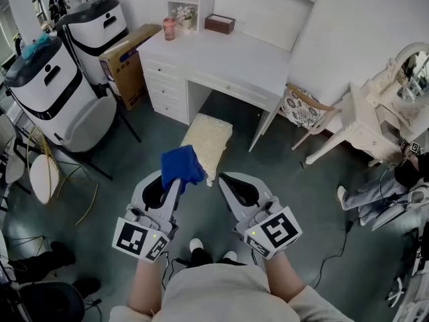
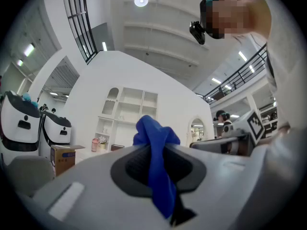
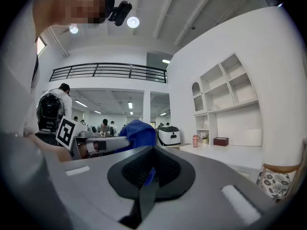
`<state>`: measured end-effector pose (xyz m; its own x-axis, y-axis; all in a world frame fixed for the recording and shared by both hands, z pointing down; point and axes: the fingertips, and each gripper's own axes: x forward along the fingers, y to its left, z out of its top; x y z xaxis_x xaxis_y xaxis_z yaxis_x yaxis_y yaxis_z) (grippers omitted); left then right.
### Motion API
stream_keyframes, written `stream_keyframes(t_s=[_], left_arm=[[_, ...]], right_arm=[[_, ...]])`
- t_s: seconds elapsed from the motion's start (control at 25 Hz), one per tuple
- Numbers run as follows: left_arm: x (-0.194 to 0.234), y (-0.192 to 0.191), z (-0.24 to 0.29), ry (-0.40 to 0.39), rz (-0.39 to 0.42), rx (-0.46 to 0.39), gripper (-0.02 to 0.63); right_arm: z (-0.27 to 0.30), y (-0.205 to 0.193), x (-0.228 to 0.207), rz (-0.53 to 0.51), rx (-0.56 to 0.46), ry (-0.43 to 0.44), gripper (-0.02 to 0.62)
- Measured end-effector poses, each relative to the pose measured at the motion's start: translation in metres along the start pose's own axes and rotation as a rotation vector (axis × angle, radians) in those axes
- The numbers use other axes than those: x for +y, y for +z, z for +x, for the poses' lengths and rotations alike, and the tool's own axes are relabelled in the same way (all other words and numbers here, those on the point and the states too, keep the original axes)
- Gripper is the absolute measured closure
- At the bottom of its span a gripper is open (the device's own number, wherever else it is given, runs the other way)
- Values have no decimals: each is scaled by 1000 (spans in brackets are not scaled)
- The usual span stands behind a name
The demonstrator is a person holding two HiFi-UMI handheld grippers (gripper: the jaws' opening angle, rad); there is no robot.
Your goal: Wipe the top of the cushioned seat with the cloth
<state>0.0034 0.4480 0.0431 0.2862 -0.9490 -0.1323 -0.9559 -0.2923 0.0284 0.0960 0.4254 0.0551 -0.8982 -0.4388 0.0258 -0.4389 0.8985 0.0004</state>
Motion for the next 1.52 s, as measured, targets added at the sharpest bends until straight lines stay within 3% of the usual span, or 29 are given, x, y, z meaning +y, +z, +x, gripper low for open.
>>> stream_keyframes(t_s=[0.96, 1.32, 1.52], left_arm=[[45, -8, 22, -82, -25, -3, 554], [78, -26, 54, -64, -57, 14, 554], [102, -35, 94, -49, -59, 30, 554]], right_arm=[[38, -3, -7, 18, -16, -98, 600], [62, -20, -42, 85, 2, -109, 600], [93, -22, -82, 94, -2, -98, 600]])
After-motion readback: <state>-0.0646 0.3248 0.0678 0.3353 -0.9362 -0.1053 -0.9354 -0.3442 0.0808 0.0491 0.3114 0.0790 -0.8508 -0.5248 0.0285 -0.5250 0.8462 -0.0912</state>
